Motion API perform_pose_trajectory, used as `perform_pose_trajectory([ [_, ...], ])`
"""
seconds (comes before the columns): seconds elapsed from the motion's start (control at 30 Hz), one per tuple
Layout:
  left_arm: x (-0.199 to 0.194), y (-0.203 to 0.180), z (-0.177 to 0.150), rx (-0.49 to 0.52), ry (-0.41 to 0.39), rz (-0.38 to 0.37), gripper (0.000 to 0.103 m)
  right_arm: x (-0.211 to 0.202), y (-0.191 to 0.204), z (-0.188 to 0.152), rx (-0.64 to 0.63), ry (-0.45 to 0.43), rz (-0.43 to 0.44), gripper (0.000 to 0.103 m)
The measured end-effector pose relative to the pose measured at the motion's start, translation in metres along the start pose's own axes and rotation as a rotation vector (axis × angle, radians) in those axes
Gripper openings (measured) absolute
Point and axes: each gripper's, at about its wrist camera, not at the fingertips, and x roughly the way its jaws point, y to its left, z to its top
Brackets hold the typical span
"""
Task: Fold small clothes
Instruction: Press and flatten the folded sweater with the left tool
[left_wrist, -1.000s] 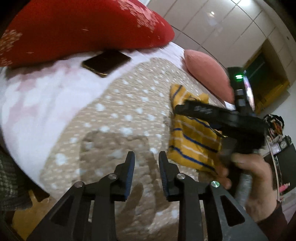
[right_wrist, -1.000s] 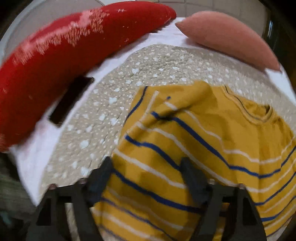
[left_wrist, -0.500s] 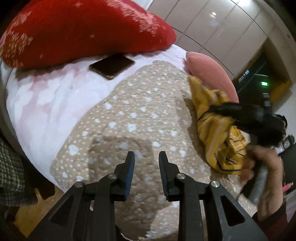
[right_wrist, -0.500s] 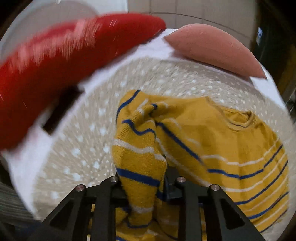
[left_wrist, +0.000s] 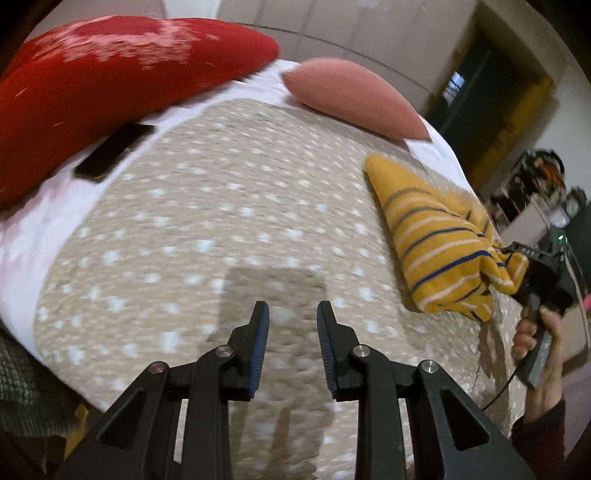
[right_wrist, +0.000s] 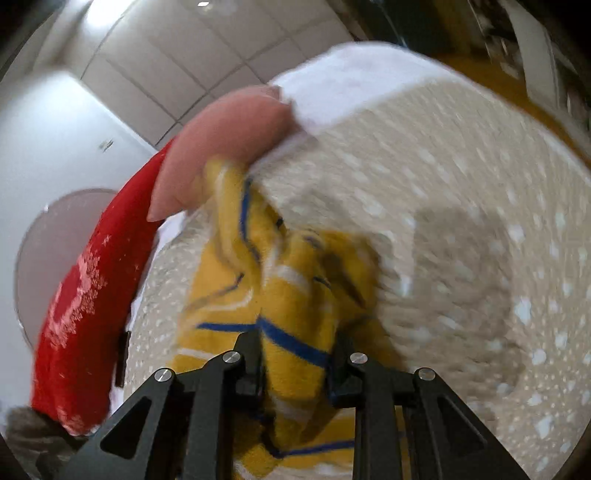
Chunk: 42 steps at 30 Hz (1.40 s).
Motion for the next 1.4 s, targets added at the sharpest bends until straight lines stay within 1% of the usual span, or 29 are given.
perform_pose_trajectory([
  [0.07,0.007,-0.015,0.003,0.031,0.017,0.0,0.025,-0.002,-0.027,-0.002,0.07,-0.007,-0.006,0.045],
  [0.1,0.01,-0.026,0.007,0.054,0.021,-0.002,0.025,-0.01,-0.039,-0.002,0.104,-0.026,0.0,0.057],
  [0.13,0.01,-0.033,0.008,0.068,0.019,-0.004,0.026,-0.018,-0.047,-0.001,0.12,-0.039,0.024,0.061],
  [0.2,0.013,-0.051,0.019,0.097,0.003,-0.009,0.026,-0.04,-0.049,0.002,0.106,-0.083,0.017,0.061],
  [0.27,0.019,-0.067,0.031,0.119,-0.011,-0.018,0.027,-0.064,-0.037,0.005,0.061,-0.123,0.06,0.06],
  [0.33,0.031,-0.092,0.046,0.15,-0.02,-0.055,0.029,-0.074,-0.018,0.006,-0.003,-0.121,0.11,0.052],
  [0.37,0.037,-0.1,0.051,0.157,-0.017,-0.064,0.029,-0.074,-0.01,0.005,-0.031,-0.114,0.124,0.052],
  [0.43,0.062,-0.121,0.062,0.158,0.015,-0.087,0.029,-0.062,0.009,0.003,-0.082,-0.058,0.182,0.051],
  [0.5,0.092,-0.135,0.064,0.161,0.081,-0.089,0.03,-0.038,0.016,-0.003,-0.094,-0.002,0.157,0.051],
  [0.53,0.111,-0.14,0.061,0.166,0.125,-0.062,0.033,-0.032,0.013,-0.007,-0.091,0.013,0.14,0.051],
  [0.57,0.122,-0.143,0.059,0.176,0.149,-0.042,0.033,-0.02,0.007,-0.01,-0.083,0.03,0.105,0.051],
  [0.63,0.125,-0.147,0.058,0.22,0.142,-0.035,0.035,0.001,-0.014,-0.017,-0.056,0.058,-0.024,0.049],
  [0.67,0.119,-0.147,0.06,0.237,0.138,-0.042,0.035,0.003,-0.023,-0.02,-0.028,0.067,0.01,0.049],
  [0.7,0.106,-0.144,0.063,0.238,0.112,-0.075,0.034,0.0,-0.028,-0.022,-0.004,0.06,0.042,0.049],
  [0.77,0.088,-0.132,0.069,0.219,0.058,-0.116,0.038,-0.013,-0.031,-0.021,-0.001,0.027,0.064,0.057],
  [0.83,0.077,-0.115,0.075,0.189,0.0,-0.131,0.064,-0.023,-0.026,-0.018,-0.049,-0.016,0.074,0.068],
  [0.87,0.076,-0.109,0.078,0.175,-0.014,-0.133,0.069,-0.025,-0.024,-0.015,-0.072,-0.034,0.058,0.073],
  [0.9,0.082,-0.099,0.081,0.156,-0.014,-0.139,0.072,-0.028,-0.024,-0.015,-0.088,-0.047,0.039,0.083],
  [0.97,0.097,-0.088,0.085,0.124,0.028,-0.174,0.072,-0.024,-0.026,-0.007,-0.093,-0.052,0.01,0.085],
  [1.0,0.113,-0.085,0.086,0.102,0.068,-0.216,0.073,-0.015,-0.029,-0.003,-0.083,-0.034,0.01,0.085],
  [1.07,0.132,-0.087,0.08,0.103,0.126,-0.275,0.073,0.002,-0.033,0.0,-0.055,0.001,0.04,0.087],
  [1.13,0.155,-0.098,0.073,0.128,0.195,-0.363,0.079,0.015,-0.03,0.004,-0.047,-0.007,0.068,0.091],
  [1.17,0.162,-0.104,0.07,0.126,0.21,-0.387,0.08,0.019,-0.025,0.005,-0.054,-0.005,0.08,0.09],
  [1.2,0.165,-0.106,0.069,0.121,0.218,-0.376,0.08,0.026,-0.02,0.006,-0.046,0.026,0.136,0.081],
  [1.23,0.165,-0.107,0.071,0.111,0.225,-0.374,0.071,0.033,-0.016,0.005,-0.017,0.076,0.212,0.059],
  [1.27,0.162,-0.107,0.076,0.098,0.224,-0.385,0.063,0.034,-0.009,0.004,-0.007,0.078,0.216,0.057],
  [1.3,0.157,-0.107,0.081,0.096,0.218,-0.387,0.048,0.031,-0.002,0.004,-0.025,0.063,0.203,0.054],
  [1.33,0.144,-0.105,0.09,0.11,0.195,-0.376,0.039,0.026,0.007,0.006,-0.055,0.046,0.198,0.049],
  [1.4,0.122,-0.101,0.103,0.137,0.134,-0.343,0.038,0.015,0.019,0.007,-0.08,0.015,0.234,0.042],
])
